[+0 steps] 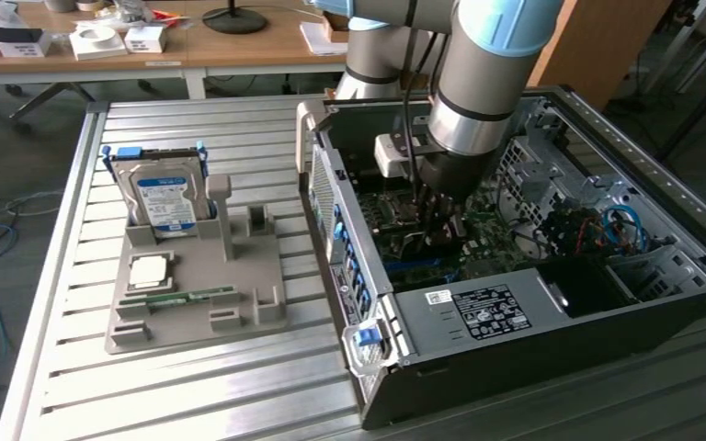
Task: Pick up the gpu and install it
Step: 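Insert the gpu into the slot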
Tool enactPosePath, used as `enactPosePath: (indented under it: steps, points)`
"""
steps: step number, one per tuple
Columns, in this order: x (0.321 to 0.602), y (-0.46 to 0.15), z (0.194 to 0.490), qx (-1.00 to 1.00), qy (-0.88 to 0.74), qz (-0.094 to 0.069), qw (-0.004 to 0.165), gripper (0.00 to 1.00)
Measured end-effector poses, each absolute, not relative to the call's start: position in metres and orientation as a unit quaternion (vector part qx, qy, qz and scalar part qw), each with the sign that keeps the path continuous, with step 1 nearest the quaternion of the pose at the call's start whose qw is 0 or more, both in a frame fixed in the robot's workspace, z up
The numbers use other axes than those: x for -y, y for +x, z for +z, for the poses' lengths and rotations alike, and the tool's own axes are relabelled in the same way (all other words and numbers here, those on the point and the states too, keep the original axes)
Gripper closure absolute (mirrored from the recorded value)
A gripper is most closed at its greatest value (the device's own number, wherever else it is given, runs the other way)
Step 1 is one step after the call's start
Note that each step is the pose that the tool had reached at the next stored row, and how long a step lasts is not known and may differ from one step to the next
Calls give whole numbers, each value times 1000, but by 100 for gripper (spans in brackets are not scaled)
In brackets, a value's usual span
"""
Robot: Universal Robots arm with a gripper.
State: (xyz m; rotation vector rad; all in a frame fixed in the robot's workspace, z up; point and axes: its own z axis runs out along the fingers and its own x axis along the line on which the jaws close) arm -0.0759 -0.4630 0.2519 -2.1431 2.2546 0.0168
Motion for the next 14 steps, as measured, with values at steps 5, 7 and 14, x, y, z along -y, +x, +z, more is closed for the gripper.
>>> enactPosePath:
  steps: [5, 7, 14]
  points:
    - [463, -75, 252, -725, -689, 5, 16, 74]
    - [463, -75, 252, -725, -689, 5, 16, 74]
    - [463, -75, 252, -724, -689, 5, 16, 74]
